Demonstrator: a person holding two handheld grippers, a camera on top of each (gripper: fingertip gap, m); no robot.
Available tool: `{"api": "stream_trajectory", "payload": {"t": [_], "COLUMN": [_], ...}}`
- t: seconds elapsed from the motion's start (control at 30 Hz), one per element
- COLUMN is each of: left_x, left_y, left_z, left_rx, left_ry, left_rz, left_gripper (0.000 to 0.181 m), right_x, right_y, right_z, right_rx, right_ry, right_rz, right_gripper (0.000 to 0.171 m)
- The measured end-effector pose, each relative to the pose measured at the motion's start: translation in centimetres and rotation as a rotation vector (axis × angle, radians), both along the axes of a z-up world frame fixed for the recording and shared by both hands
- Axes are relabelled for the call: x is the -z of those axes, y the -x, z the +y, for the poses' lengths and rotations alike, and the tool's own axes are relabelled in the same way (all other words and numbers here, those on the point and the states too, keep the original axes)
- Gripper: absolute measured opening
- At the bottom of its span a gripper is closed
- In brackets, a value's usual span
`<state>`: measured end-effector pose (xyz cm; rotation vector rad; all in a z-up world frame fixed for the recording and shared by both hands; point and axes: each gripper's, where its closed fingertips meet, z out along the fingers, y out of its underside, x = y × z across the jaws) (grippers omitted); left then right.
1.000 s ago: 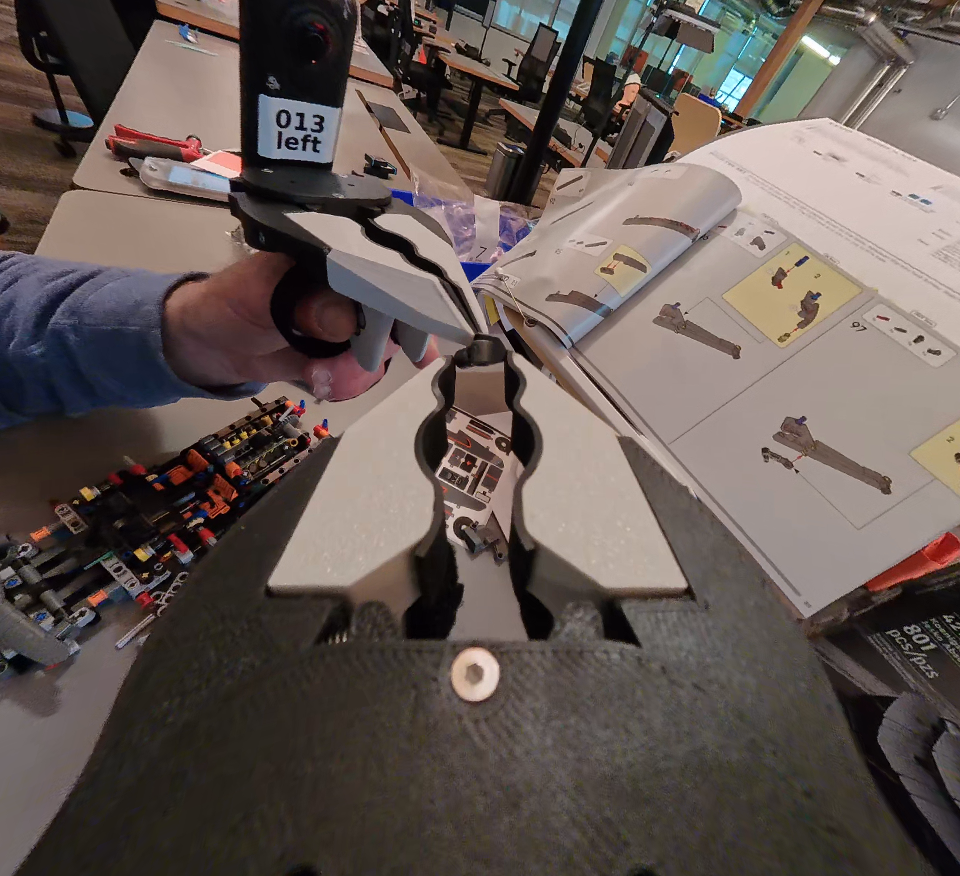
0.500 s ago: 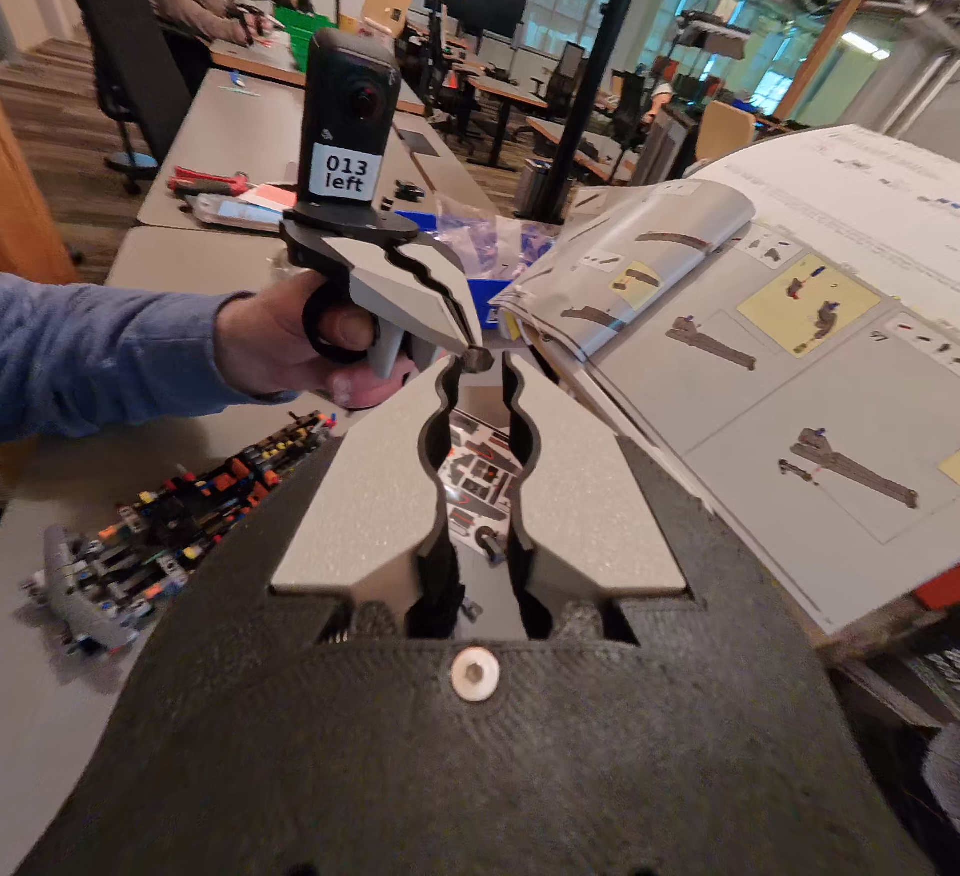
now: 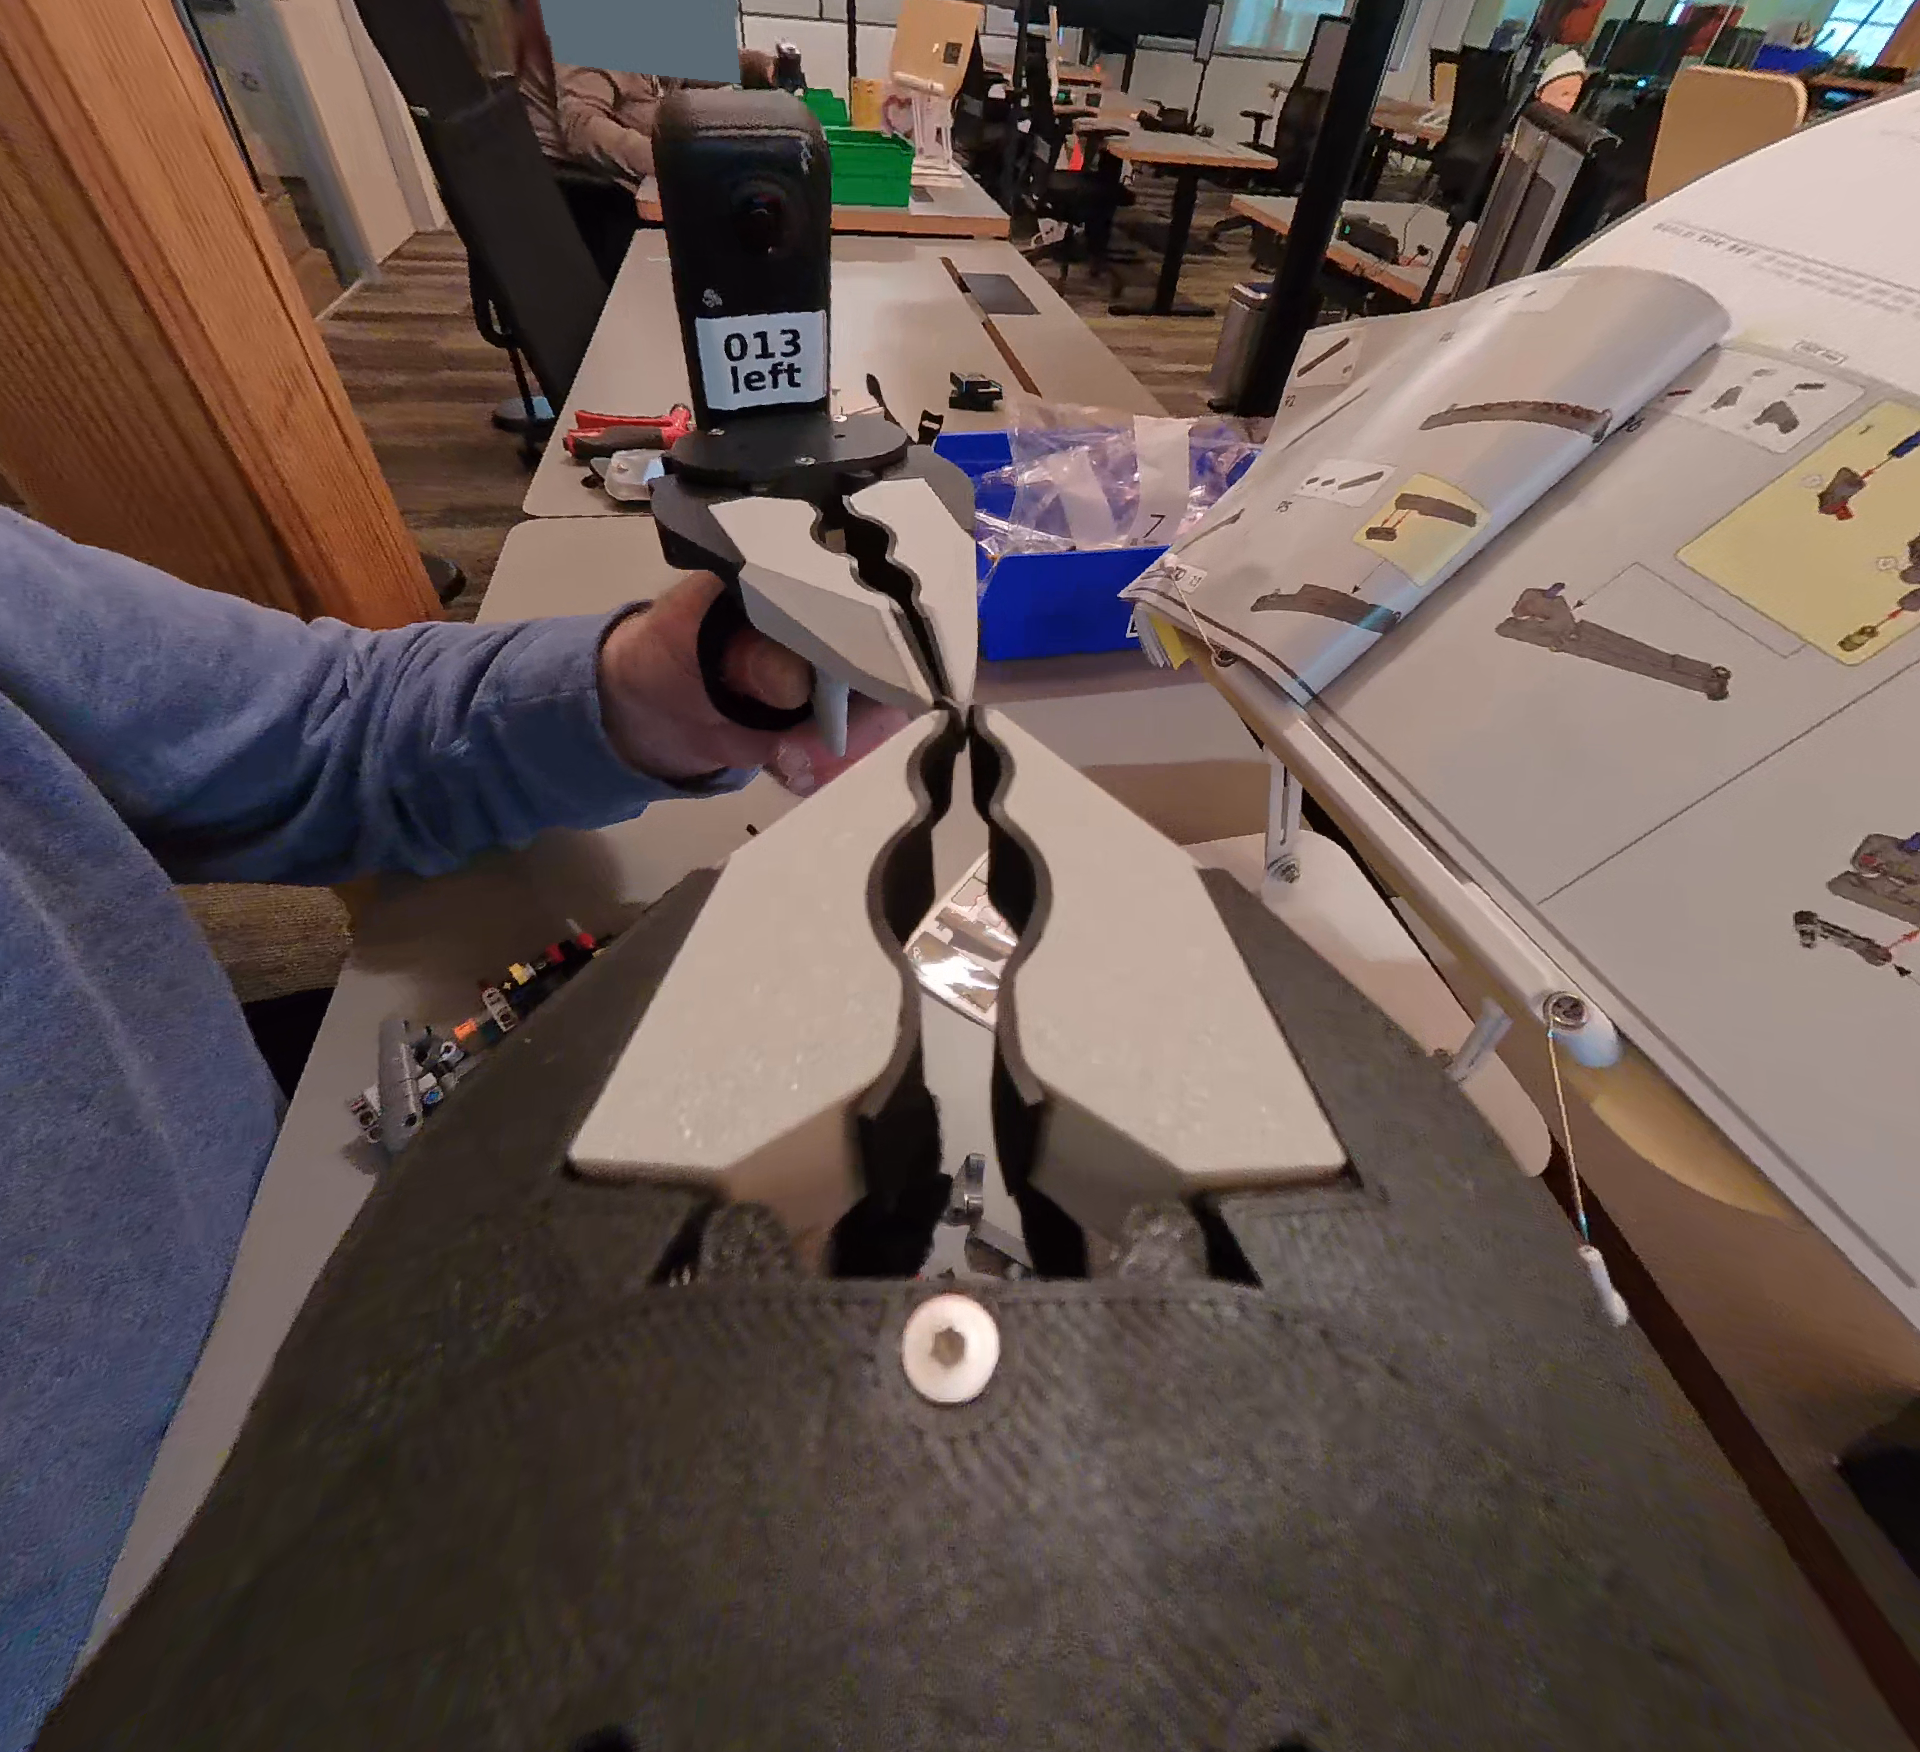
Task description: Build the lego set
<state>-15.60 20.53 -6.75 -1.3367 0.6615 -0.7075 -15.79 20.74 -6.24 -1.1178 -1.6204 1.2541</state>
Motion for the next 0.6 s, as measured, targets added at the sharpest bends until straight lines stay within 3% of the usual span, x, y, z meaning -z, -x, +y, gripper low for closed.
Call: {"api": "stream_trajectory", "payload": {"t": [0.3,0.6], "left_x": [-0.5,-1.1], "left_y": [-0.2,0.6], "left_z": [-0.2,-0.5], "left_rx": [0.028,0.046], "left_ry": [0.003,-0.005], "left_rz": [-0.032,-0.055], "left_gripper": [0.000,0.012], "right_x": [-0.5,-2.2], "right_y": [-0.3,-0.8], "right_z": [-0.3,-0.2], "right_rx": [-0.037,-0.053], "right_ry": [0.118,0.164], "right_rz": [0.042,0.142], "right_gripper": [0.000,0.000]}}
